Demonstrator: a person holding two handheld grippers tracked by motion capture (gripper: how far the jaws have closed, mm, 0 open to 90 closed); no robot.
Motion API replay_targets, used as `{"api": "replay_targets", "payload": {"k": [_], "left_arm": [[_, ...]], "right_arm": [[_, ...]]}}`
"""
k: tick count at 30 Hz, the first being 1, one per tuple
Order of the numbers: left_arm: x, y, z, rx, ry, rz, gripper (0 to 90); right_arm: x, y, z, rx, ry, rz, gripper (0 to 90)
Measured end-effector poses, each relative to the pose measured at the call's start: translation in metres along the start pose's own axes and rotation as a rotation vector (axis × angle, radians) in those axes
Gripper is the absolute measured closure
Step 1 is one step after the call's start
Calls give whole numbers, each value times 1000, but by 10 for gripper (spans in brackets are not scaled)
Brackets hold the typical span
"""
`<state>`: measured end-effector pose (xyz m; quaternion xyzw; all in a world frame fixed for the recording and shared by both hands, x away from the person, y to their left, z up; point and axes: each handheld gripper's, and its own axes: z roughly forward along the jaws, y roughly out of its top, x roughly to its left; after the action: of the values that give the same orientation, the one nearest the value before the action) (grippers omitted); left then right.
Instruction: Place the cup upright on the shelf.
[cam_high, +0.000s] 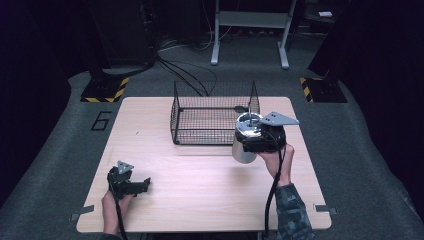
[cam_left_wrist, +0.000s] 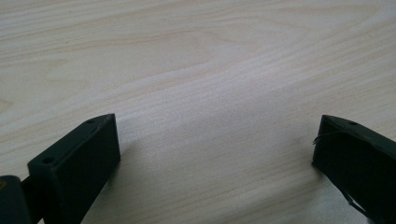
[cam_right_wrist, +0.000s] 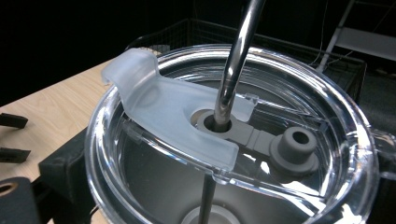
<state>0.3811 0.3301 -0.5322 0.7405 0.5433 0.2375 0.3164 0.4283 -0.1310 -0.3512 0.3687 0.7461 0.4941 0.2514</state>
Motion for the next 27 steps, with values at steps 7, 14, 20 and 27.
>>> {"api": "replay_targets", "payload": {"k": [7, 14, 20, 27], "left_arm": [[-1, 0, 0, -2, -1, -13, 5], [-1, 0, 0, -2, -1, -10, 5], [-1, 0, 0, -2, -1, -8, 3], [0, 0, 0, 1, 1, -7, 3]], "right_arm": [[0, 15, 4, -6, 12, -13, 36], [-1, 30, 5, -15, 13, -23, 36], [-2, 43, 9, -20, 19, -40, 36], [-5, 59, 18, -19, 18, -40, 36]]}}
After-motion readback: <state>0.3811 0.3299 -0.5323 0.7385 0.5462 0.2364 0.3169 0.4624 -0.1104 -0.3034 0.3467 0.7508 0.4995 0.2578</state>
